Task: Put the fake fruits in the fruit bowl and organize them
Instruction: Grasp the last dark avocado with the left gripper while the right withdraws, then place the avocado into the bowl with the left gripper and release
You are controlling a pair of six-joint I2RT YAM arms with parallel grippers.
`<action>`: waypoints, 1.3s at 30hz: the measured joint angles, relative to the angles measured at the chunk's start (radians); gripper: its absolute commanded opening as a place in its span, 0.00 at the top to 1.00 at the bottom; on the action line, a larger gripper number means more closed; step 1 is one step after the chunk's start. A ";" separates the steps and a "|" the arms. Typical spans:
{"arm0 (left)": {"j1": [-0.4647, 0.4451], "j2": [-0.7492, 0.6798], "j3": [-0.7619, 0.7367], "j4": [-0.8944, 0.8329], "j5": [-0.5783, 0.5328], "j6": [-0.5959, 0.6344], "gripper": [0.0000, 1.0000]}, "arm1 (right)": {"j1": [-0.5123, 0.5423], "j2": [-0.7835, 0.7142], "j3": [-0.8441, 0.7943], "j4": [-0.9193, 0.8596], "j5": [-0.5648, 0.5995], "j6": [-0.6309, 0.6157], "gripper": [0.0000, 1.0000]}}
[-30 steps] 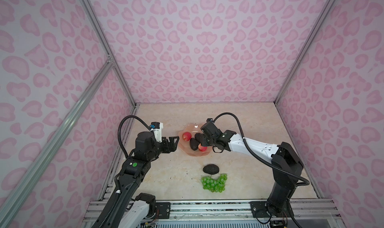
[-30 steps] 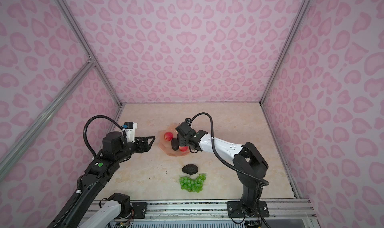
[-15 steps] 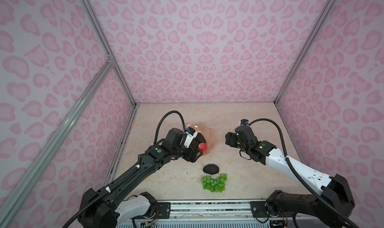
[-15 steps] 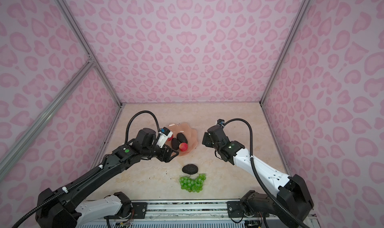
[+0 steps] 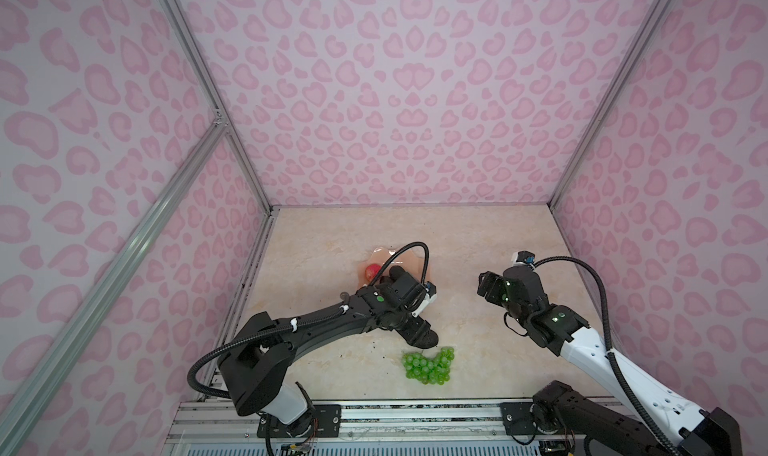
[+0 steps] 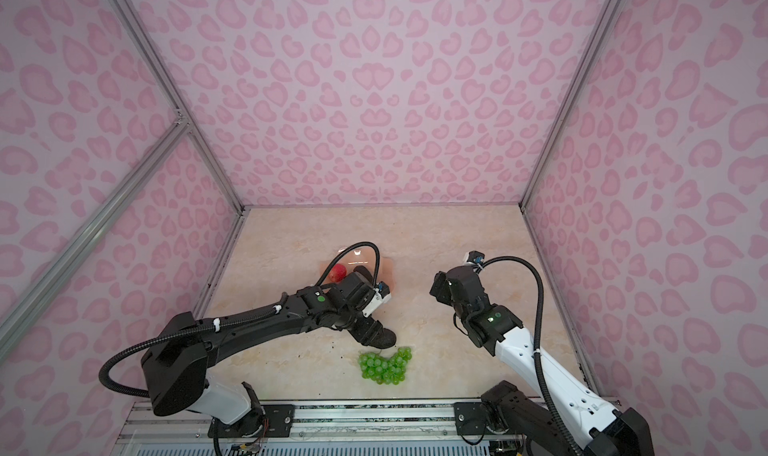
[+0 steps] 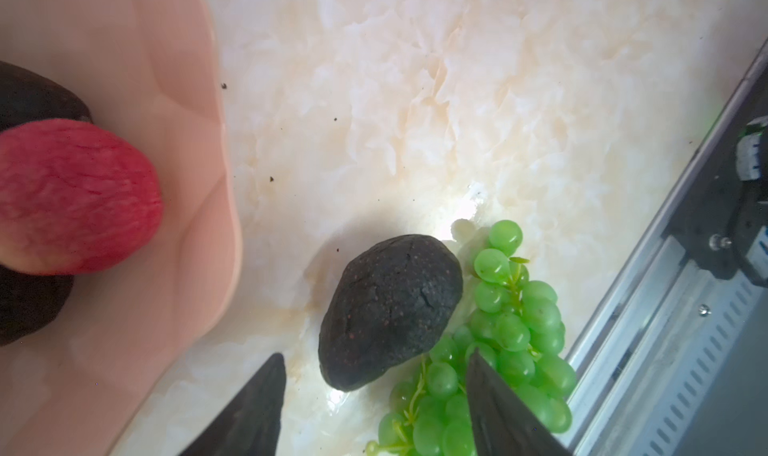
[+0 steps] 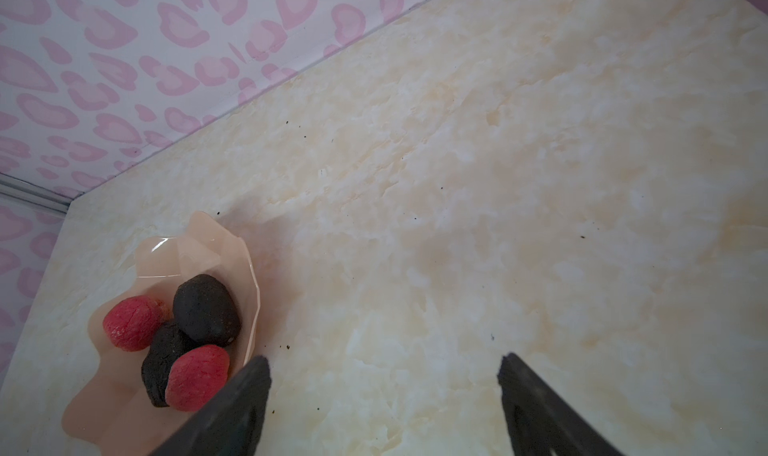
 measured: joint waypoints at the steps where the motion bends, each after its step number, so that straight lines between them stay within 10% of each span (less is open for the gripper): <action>1: -0.008 0.016 0.004 -0.002 -0.001 -0.001 0.30 | -0.002 -0.004 -0.003 0.000 0.000 0.000 0.13; 26: -0.029 0.064 0.059 -0.015 -0.042 -0.050 0.52 | -0.063 -0.056 -0.064 0.006 -0.023 0.000 0.14; 39: 0.205 -0.036 0.256 -0.035 -0.094 0.002 0.53 | -0.070 -0.024 -0.058 0.023 -0.034 -0.009 0.15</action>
